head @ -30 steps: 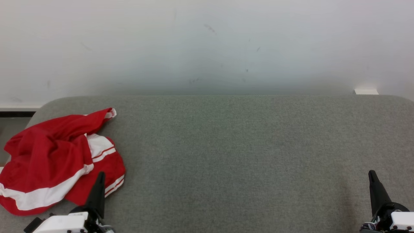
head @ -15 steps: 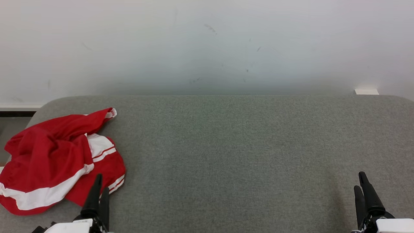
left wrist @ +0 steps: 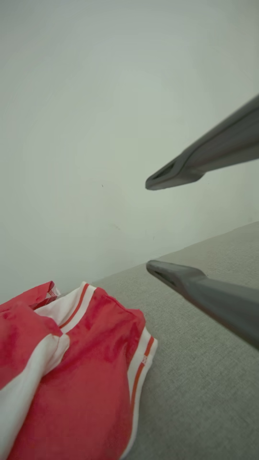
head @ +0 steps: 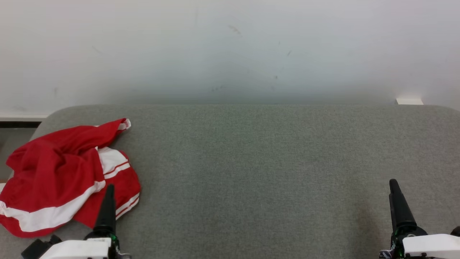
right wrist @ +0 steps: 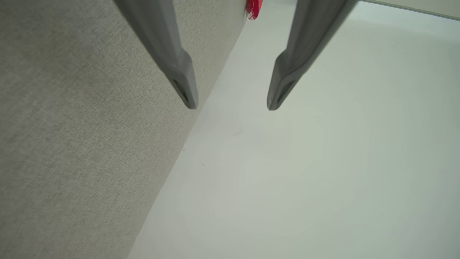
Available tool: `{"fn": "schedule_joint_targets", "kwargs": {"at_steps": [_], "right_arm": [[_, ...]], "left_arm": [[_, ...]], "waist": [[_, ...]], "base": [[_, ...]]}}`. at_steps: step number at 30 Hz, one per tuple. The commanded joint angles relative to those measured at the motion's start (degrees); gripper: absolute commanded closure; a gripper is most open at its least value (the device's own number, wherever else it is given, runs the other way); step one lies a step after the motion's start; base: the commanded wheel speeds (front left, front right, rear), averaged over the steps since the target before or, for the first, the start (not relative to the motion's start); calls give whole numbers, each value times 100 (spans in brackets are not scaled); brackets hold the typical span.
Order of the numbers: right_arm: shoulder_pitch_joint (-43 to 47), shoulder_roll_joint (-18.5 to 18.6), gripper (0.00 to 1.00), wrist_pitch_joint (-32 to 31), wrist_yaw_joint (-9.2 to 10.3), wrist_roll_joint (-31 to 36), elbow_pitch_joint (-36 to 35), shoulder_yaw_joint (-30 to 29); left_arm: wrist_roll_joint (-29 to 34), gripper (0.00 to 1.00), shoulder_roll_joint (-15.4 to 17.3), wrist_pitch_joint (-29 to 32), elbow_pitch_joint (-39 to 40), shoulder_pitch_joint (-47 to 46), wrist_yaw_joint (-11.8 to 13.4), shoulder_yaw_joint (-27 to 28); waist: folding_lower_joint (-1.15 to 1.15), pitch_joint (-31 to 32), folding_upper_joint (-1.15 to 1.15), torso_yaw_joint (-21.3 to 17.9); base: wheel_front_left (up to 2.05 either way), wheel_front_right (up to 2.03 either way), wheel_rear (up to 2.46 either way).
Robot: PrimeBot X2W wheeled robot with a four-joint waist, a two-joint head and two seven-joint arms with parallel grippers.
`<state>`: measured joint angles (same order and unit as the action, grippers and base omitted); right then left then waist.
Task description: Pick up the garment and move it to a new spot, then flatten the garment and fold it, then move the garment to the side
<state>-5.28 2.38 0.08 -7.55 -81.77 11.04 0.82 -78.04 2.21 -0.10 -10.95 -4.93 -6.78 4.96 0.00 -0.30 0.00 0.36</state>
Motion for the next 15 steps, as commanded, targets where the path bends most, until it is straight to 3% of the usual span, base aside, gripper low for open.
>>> {"fn": "schedule_joint_targets", "kwargs": {"at_steps": [1,15], "right_arm": [[-146,64,0,56,2,188,-147,64],[-137,54,0,355,4,1838,-412,252]], "left_arm": [[267,0,39,-55,135,-119,-26,-20],[2053,0,49,-353,366,-48,132,-242]], "waist": [[0,-3,0,3],[0,-24,0,6]], "base": [[0,0,0],[0,0,0]]}}
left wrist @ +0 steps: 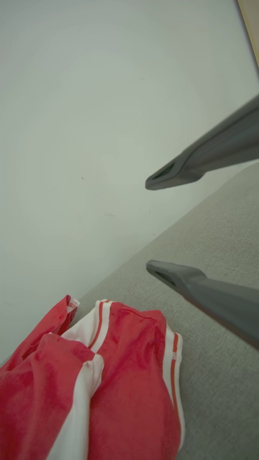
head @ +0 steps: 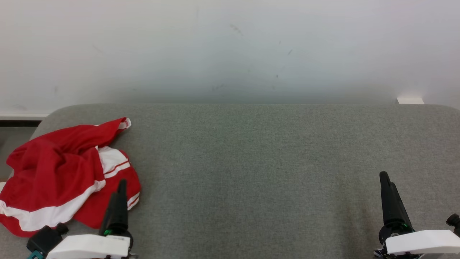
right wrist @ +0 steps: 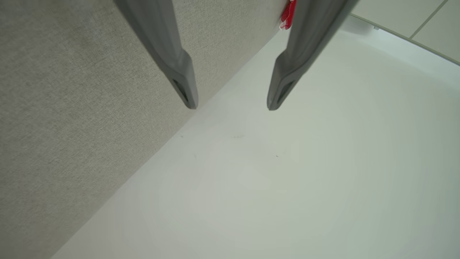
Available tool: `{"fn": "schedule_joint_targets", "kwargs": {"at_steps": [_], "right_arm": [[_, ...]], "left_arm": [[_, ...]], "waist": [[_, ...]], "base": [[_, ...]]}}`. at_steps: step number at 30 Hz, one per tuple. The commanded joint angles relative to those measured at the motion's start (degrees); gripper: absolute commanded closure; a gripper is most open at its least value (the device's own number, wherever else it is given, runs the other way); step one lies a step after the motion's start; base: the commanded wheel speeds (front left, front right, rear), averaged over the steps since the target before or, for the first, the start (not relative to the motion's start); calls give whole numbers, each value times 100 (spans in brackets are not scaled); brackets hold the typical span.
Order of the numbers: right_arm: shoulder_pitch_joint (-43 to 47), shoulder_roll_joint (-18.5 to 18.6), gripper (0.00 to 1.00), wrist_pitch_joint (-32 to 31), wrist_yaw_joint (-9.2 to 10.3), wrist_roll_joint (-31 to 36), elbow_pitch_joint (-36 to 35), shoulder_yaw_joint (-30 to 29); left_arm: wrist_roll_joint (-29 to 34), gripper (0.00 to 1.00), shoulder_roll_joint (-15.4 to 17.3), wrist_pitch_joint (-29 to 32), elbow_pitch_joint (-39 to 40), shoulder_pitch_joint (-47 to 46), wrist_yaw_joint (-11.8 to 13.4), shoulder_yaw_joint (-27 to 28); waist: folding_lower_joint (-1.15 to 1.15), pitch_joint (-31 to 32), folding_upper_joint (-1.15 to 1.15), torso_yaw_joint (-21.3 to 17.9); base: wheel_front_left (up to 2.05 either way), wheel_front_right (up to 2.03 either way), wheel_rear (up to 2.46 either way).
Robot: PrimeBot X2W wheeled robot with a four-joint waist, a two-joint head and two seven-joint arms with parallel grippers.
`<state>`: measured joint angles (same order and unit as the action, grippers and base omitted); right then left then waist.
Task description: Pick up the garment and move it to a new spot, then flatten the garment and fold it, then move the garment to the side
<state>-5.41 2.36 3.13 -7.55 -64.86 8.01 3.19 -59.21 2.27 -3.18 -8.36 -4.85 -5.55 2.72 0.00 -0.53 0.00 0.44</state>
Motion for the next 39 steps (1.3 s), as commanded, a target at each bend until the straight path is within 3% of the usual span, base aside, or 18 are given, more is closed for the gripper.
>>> {"fn": "schedule_joint_targets", "kwargs": {"at_steps": [1,13,39], "right_arm": [[-119,56,0,71,4,255,-115,24],[-109,56,0,289,5,1719,-9,109],[-130,66,0,682,7,3553,318,313]], "left_arm": [[296,0,45,-67,113,-54,22,-34],[1818,0,52,-286,113,-43,164,-259],[3663,0,78,-687,-106,-25,355,-560]], "waist": [[0,0,0,-2],[0,5,0,-2],[0,18,0,-32]], "base": [[0,0,0],[0,0,0],[0,0,0]]}}
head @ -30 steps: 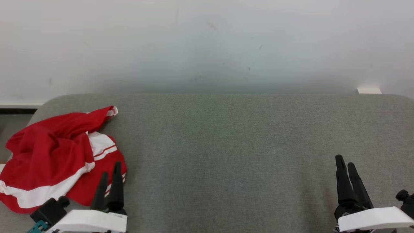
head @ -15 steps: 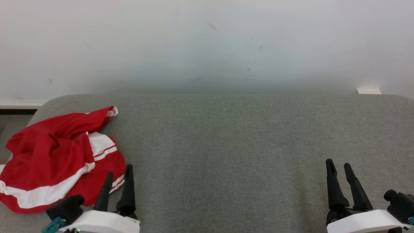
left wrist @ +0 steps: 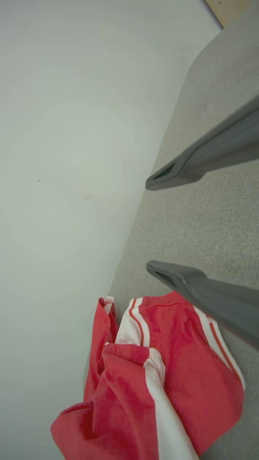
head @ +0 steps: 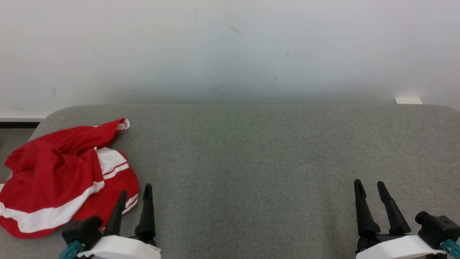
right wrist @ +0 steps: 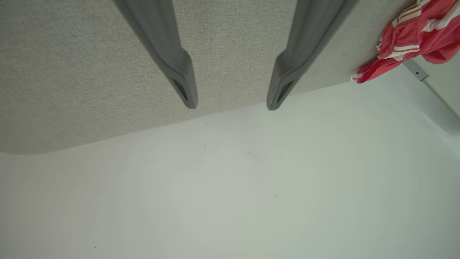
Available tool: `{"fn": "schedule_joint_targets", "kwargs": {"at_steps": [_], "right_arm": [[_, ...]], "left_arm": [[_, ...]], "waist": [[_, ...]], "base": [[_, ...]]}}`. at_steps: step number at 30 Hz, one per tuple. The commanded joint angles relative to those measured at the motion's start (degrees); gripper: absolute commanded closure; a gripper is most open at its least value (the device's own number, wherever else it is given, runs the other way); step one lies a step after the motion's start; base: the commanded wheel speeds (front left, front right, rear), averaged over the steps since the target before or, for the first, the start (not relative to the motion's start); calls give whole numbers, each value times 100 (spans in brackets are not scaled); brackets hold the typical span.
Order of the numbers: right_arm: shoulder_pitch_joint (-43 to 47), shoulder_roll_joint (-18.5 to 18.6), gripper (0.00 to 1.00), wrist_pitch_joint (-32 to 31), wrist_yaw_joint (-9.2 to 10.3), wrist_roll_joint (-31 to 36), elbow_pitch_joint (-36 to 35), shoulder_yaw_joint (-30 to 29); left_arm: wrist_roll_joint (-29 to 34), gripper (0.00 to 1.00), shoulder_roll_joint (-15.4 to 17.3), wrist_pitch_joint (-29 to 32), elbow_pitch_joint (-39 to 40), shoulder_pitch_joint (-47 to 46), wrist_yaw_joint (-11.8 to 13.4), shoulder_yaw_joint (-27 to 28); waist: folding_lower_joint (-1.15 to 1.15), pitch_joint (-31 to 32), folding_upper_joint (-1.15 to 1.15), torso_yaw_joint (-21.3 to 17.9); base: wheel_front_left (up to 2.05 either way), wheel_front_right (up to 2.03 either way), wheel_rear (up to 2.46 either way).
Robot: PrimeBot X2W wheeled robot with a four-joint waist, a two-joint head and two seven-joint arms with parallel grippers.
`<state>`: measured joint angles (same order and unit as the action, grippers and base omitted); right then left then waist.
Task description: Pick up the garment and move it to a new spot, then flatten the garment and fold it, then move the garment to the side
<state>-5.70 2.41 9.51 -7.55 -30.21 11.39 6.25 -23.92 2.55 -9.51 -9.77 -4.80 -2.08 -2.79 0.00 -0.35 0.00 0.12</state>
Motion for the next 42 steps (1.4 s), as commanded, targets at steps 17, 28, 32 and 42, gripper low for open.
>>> {"fn": "schedule_joint_targets", "kwargs": {"at_steps": [17,28,32,42], "right_arm": [[-106,65,0,261,9,807,-42,-7],[-74,66,0,388,10,1152,-49,-31],[-69,67,0,433,10,1264,-63,-30],[-67,69,0,530,11,1472,-136,-12]], "left_arm": [[991,0,57,-262,68,9,24,-102],[1506,0,58,-401,76,29,32,-166],[1650,0,57,-446,86,9,50,-183],[1949,0,53,-533,13,-42,60,-174]], "waist": [[0,22,0,-30],[0,47,0,-42],[0,49,0,-39],[0,37,0,-43]], "base": [[0,0,0],[0,0,0],[0,0,0],[0,0,0]]}}
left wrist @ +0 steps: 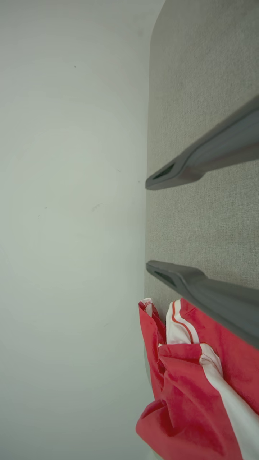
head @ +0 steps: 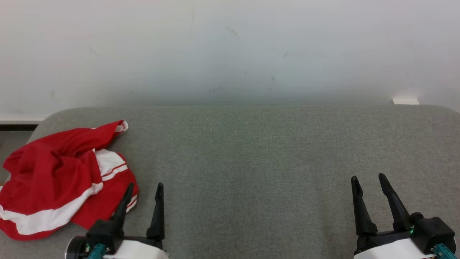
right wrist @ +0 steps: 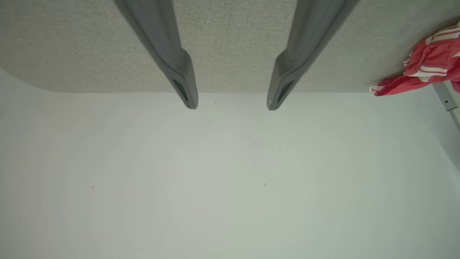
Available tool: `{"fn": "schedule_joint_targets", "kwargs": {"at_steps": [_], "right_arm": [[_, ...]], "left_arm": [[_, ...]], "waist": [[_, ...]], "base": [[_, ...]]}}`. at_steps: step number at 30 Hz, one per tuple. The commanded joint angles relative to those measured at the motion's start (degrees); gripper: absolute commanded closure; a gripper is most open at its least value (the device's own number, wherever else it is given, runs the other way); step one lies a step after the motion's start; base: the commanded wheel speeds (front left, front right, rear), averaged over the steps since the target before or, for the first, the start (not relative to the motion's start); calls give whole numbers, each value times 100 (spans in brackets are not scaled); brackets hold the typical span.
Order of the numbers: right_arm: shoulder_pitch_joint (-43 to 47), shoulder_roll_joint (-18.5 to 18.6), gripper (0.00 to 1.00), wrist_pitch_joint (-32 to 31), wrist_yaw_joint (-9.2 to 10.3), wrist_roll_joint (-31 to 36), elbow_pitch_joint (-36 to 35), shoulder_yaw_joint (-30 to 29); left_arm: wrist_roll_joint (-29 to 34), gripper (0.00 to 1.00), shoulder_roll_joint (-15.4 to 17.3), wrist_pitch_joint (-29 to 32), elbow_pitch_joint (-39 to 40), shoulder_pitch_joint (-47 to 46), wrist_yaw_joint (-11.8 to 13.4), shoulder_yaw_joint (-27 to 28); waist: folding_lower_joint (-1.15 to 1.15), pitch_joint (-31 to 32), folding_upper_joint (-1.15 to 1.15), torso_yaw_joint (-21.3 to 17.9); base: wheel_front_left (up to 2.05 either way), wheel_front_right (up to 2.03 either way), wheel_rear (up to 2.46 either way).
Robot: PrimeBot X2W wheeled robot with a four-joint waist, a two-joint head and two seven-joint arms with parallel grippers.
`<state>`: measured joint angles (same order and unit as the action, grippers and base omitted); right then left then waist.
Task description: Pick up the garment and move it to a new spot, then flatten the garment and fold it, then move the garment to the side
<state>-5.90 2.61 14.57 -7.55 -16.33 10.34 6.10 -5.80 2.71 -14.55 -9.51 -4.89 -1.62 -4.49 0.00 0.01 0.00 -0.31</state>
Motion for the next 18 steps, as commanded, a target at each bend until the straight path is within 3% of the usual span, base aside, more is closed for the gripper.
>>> {"fn": "schedule_joint_targets", "kwargs": {"at_steps": [1,18], "right_arm": [[-42,48,0,33,12,113,-27,5],[-48,48,0,57,12,114,34,-5]], "left_arm": [[152,0,38,-34,-19,-37,18,-8],[50,0,34,-67,-8,-48,44,-30]], "waist": [[0,2,0,0],[0,3,0,4]], "base": [[0,0,0],[0,0,0]]}}
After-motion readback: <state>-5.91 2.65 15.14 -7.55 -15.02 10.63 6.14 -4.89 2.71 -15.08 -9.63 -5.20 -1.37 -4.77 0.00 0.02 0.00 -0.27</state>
